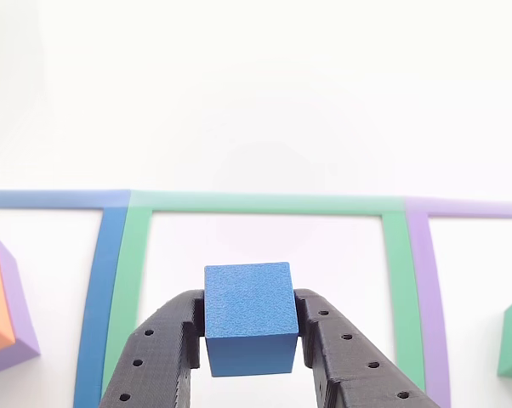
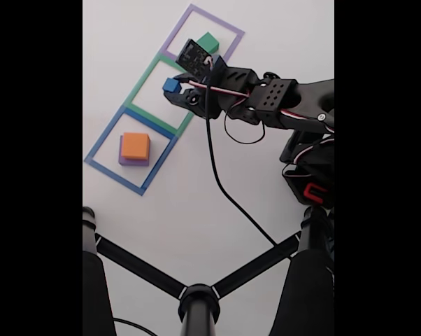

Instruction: Tower of hanoi

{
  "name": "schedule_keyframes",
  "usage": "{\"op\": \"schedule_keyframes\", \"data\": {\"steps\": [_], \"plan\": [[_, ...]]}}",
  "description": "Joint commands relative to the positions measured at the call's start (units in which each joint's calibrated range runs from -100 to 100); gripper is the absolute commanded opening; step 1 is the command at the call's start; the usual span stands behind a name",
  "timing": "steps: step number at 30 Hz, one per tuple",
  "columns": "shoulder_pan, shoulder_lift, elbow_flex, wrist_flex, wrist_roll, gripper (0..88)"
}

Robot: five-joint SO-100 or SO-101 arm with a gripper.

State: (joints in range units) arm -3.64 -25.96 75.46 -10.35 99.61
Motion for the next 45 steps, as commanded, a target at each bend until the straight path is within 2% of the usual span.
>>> {"op": "schedule_keyframes", "data": {"steps": [1,15,26,38,45], "plan": [[0.6,6.7,2.2,-17.0,0.4,2.1],[3.4,30.8,2.7,-44.2,0.4,3.4],[2.6,38.4,3.2,-52.7,0.4,3.6],[2.9,45.9,-0.1,-56.5,0.4,4.5],[3.1,47.7,-1.2,-56.7,0.4,9.9]]}}
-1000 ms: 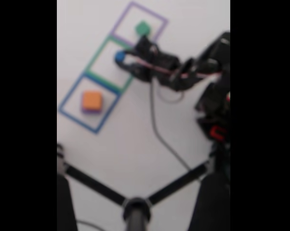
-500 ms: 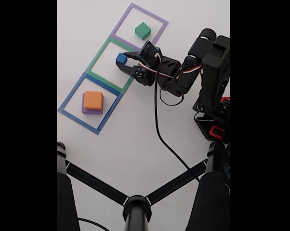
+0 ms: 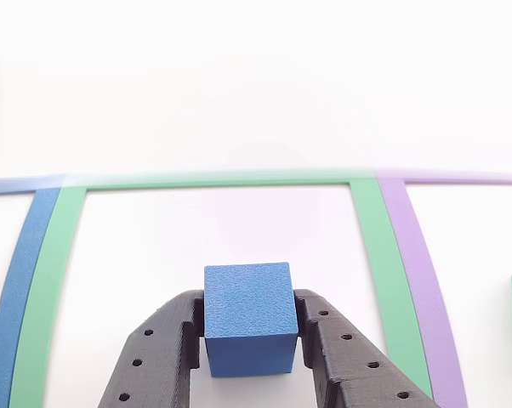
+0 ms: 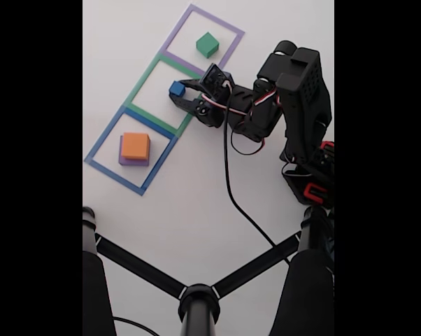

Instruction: Tower of hanoi

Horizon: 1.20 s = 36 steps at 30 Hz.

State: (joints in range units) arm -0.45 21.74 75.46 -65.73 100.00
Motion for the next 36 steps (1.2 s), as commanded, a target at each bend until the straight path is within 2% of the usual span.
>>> {"op": "schedule_keyframes", "data": {"steps": [1,12,16,21,28,30,33,36], "plan": [[0.0,0.1,-1.3,-1.3,0.0,11.2],[-0.5,-3.9,0.2,-2.4,0.0,21.4],[0.0,-12.4,2.6,3.4,0.0,21.6],[1.5,-28.7,5.1,20.8,0.0,19.8],[3.6,-54.0,5.2,52.0,0.0,8.6],[4.1,-60.7,3.4,62.3,0.0,5.2],[5.6,-69.8,-3.3,83.5,0.0,0.1],[7.9,-73.0,-14.3,103.2,0.0,0.0]]}}
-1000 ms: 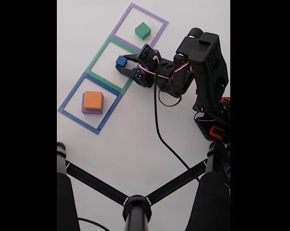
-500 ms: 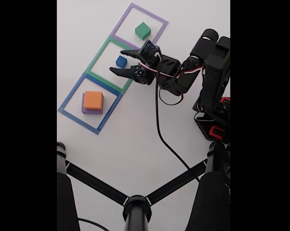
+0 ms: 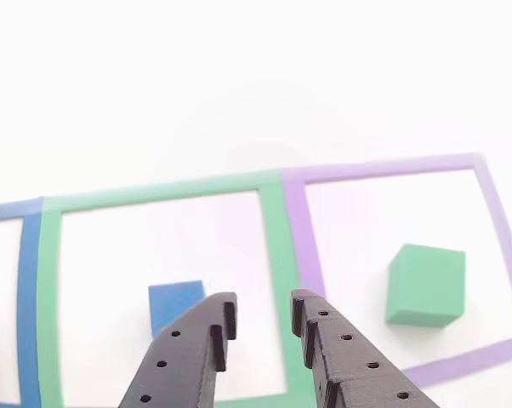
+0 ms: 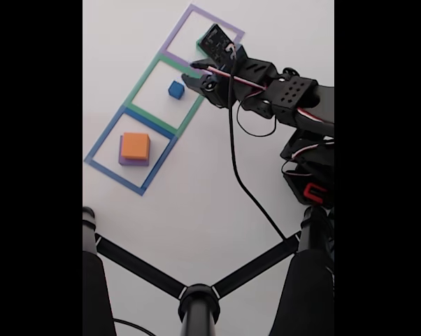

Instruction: Tower of hanoi

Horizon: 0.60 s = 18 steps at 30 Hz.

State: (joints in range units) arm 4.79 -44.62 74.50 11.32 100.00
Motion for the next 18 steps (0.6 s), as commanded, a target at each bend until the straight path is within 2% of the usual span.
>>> {"op": "schedule_keyframes", "data": {"steps": [1,5,9,18], "plan": [[3.4,-7.0,-17.7,32.1,0.0,0.0],[7.1,-5.9,-33.9,50.2,0.0,0.0],[10.2,-1.9,-48.6,63.2,0.0,0.0],[14.2,1.3,-65.6,77.6,0.0,1.2]]}}
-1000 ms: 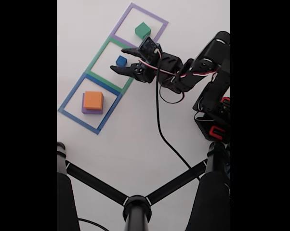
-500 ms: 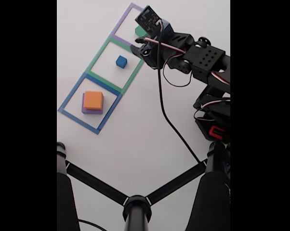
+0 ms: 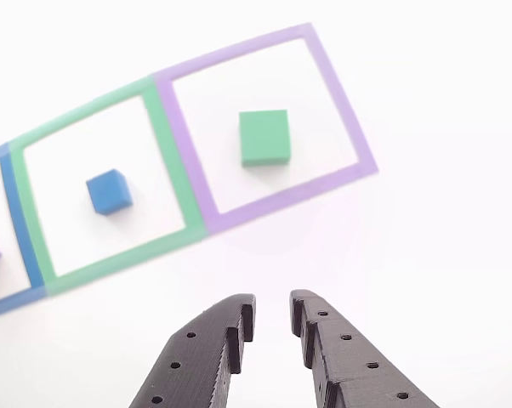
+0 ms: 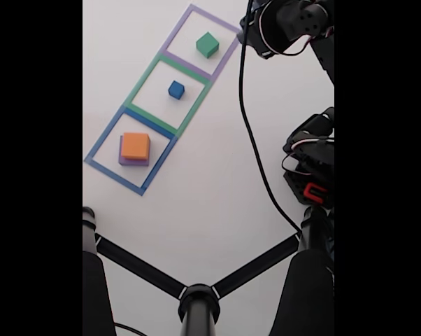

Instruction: Tower of hanoi

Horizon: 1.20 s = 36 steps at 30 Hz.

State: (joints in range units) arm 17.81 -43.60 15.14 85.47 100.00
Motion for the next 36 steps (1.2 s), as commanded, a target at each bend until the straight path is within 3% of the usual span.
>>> {"op": "schedule_keyframes", "data": {"steps": [1,7,12,18,26,36], "plan": [[1.2,0.4,-6.7,3.9,0.0,2.9],[1.0,-1.3,-1.7,0.8,0.0,13.9],[2.4,-7.4,14.0,-12.1,0.0,16.9],[6.3,-10.5,35.2,-33.8,0.0,20.3],[8.2,-6.2,63.5,-76.8,0.0,29.2],[7.7,15.1,73.9,-111.8,0.0,32.1]]}}
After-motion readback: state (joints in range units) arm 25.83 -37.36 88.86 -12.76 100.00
